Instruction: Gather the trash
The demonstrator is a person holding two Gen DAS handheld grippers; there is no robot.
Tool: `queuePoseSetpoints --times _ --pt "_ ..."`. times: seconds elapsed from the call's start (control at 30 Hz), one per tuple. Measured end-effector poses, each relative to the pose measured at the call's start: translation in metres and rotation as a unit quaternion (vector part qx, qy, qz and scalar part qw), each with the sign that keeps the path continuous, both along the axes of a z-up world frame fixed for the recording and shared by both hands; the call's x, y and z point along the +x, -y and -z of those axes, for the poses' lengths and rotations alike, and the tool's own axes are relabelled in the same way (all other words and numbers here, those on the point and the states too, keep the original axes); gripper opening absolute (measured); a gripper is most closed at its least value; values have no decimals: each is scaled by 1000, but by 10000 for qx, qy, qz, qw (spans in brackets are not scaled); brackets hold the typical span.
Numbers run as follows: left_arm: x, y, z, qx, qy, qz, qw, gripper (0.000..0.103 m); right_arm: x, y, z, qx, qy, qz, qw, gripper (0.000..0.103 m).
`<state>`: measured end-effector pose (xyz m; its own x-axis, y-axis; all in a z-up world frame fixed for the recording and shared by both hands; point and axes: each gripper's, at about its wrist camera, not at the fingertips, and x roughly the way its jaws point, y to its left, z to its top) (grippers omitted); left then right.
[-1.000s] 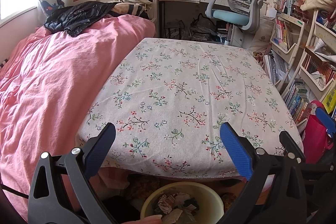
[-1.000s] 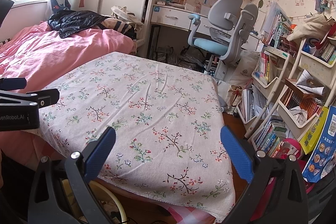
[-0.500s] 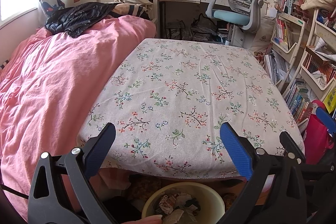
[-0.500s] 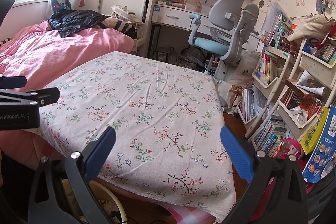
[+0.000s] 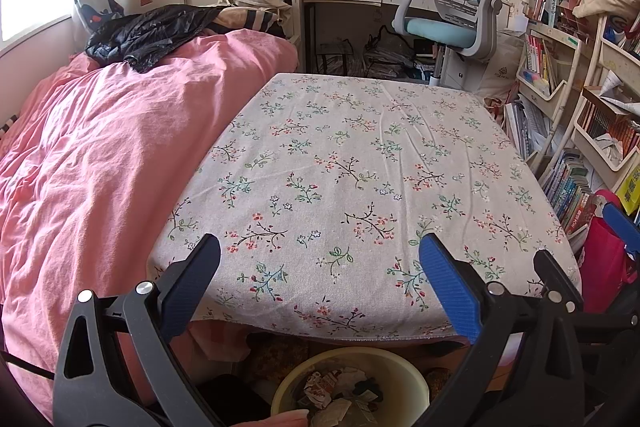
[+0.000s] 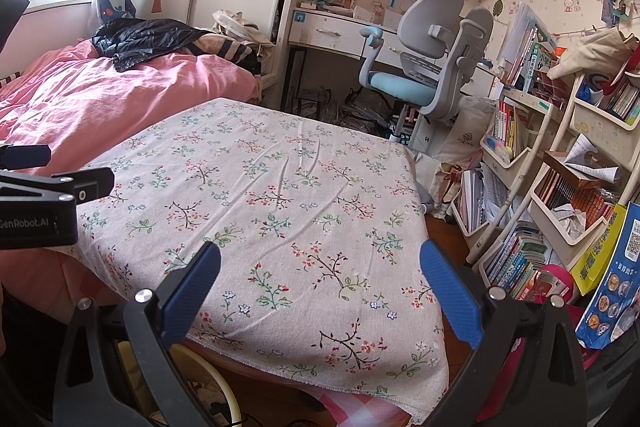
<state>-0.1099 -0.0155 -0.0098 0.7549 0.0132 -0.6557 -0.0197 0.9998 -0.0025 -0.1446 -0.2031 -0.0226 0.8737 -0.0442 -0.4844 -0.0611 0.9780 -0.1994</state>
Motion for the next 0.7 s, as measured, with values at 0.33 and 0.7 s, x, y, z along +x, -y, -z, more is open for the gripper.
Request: queuePoseSetpoints --times 0.33,0.7 --pt "0 0 0 0 -1 -3 10000 96 0 0 0 -2 3 -1 10000 96" --pt "0 1 0 16 4 -2 10000 96 0 1 -1 17 20 -6 10000 96"
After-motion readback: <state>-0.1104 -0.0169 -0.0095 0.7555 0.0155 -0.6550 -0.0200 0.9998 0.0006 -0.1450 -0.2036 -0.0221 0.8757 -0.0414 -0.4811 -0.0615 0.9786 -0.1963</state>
